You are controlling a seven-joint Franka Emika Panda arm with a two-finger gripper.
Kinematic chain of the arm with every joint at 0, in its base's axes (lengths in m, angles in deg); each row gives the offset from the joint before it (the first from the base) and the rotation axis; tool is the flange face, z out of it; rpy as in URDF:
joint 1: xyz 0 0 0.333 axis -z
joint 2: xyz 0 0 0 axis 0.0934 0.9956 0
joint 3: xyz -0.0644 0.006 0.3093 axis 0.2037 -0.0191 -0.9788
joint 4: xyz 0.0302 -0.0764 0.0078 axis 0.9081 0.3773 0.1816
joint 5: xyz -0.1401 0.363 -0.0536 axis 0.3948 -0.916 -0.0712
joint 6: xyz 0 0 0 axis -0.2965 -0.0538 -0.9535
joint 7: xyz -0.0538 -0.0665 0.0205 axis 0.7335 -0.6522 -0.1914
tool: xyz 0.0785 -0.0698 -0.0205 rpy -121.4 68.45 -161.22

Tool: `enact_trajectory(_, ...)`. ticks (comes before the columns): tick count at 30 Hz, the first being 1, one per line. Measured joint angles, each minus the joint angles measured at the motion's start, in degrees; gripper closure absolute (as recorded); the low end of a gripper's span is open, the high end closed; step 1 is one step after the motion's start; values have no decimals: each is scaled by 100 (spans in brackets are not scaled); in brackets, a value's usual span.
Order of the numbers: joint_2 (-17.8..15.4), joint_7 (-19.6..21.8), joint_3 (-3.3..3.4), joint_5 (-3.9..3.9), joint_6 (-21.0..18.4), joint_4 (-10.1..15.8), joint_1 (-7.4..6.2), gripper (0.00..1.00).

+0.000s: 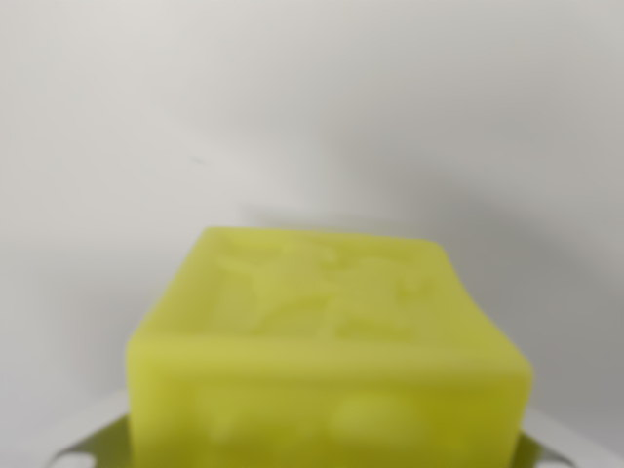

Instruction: Pick yellow cube

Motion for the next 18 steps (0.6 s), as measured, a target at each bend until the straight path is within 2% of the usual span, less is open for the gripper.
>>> enact_trajectory(8, -368, 86, -8, 115, -288, 80, 32, 100)
enact_trajectory(18, -817, 152, -11, 203, -669, 148, 55, 100)
